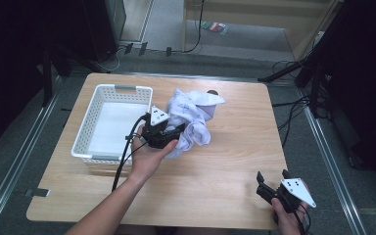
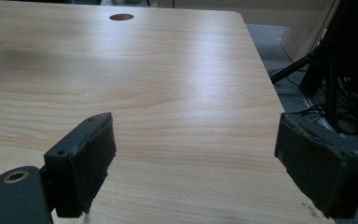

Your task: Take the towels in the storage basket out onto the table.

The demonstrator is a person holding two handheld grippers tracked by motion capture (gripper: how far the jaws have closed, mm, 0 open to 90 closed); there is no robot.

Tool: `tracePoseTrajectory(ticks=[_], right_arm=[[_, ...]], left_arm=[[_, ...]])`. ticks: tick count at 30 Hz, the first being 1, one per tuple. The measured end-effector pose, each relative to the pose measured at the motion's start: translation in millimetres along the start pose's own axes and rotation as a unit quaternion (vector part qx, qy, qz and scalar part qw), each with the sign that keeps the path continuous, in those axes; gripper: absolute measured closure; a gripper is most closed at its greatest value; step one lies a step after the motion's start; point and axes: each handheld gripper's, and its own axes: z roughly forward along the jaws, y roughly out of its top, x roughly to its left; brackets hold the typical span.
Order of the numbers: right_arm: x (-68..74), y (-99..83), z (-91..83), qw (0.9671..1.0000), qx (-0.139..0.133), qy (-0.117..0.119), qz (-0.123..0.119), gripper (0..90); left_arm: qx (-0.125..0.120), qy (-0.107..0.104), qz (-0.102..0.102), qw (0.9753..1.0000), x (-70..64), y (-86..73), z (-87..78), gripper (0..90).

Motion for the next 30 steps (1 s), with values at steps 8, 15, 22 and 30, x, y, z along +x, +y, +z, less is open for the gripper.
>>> tracePoseTrajectory(ticks=[8,15,22,30], right_arm=[[0.0,0.0,0.0,1.0,0.0,0.0,0.0,12.5],[0.0,0.0,-0.1,1.0,0.0,0.001,0.0,12.6],[-0.2,0.0,0.1,1.0,0.0,0.001,0.001,12.5],[0.0,0.0,0.0,1.0,0.0,0.0,0.0,12.5]], left_arm=[[0.032,-0.009,-0.006,0.9994,-5.3,-22.6,21.3,54.0],[0.06,-0.017,-0.01,0.998,-5.4,-42.0,36.7,47.4],[0.047,-0.047,-0.011,0.9978,-6.8,-38.8,29.7,13.5],[0.034,-0.066,0.008,0.9972,-11.4,-33.6,8.5,0.0]])
